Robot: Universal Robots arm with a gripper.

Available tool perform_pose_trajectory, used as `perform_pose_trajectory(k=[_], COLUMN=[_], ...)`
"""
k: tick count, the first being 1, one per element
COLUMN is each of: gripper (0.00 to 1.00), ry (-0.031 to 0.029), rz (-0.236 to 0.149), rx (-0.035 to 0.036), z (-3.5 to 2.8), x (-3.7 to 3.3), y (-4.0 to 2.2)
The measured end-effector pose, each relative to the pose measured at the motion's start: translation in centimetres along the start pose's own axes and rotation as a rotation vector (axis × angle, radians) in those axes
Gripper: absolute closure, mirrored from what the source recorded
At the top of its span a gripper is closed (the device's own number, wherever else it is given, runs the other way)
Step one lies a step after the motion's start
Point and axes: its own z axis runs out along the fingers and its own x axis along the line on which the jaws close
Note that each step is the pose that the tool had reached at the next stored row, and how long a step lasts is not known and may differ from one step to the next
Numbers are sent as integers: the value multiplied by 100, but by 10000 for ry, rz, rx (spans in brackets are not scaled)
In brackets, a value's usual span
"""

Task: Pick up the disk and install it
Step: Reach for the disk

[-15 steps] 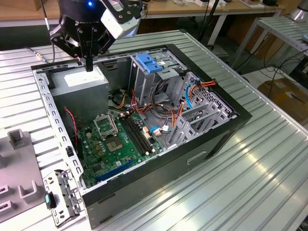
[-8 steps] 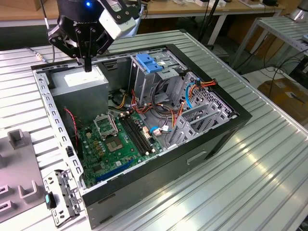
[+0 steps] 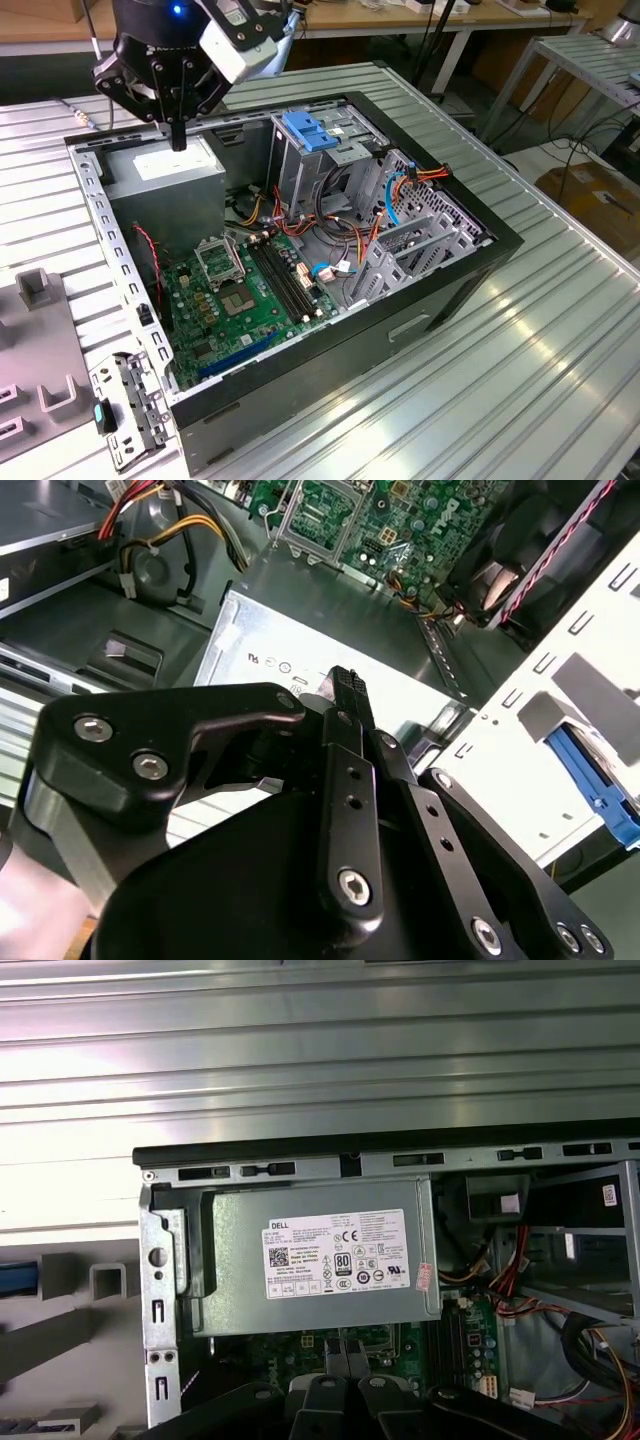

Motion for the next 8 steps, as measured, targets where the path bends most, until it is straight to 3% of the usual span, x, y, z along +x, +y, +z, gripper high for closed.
perform_pose_trajectory(k=[8], gripper=[89], ry=[3], rz=[1], rx=[0], z=[4], x=[40], y=[-3])
